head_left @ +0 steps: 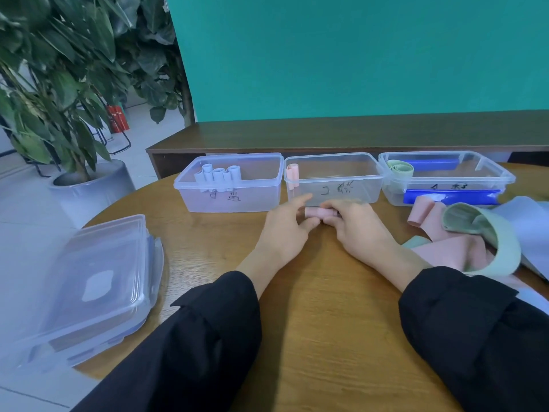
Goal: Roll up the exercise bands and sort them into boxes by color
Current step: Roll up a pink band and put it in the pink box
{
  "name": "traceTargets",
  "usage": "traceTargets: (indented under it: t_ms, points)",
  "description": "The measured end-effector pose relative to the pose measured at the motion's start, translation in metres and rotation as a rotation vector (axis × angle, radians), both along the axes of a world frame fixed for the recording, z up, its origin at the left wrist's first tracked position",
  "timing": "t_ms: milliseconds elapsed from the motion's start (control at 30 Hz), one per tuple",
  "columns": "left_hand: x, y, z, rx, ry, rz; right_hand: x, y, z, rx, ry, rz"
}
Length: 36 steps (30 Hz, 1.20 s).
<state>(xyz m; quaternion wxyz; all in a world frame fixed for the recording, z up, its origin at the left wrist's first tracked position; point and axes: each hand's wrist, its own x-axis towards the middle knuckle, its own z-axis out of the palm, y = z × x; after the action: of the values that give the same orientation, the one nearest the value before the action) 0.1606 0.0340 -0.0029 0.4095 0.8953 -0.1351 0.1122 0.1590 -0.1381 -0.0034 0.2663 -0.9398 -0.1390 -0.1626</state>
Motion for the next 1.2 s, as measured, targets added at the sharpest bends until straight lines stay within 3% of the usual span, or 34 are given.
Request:
traceTargets:
  t_ms: [233,633,933,1000,1100,1200]
  points:
    - [0.0,0.013,0.005,-0.302,0.025,-0.061,-0.008,0.006,0.006,0.24,0.006,0.102]
    - [-0.003,0.022,0.013,-0.288,0.016,-0.043,-0.017,0.011,0.018,0.715,0.141,0.213]
    - [-0.01,0.021,0.017,-0.245,0.11,-0.066,-0.024,0.014,0.019,0.672,0.058,0.13]
    - [-0.009,0.02,0.017,-0.422,0.195,-0.095,-0.025,0.017,0.021,0.653,0.025,0.094]
    - [-0.009,0.019,0.021,-0.878,0.39,-0.167,-0.026,0.021,0.023,0.606,-0.049,0.052]
    - [-0.015,0.014,0.025,-1.057,0.577,-0.247,-0.027,0.022,0.023,0.521,-0.144,-0.019]
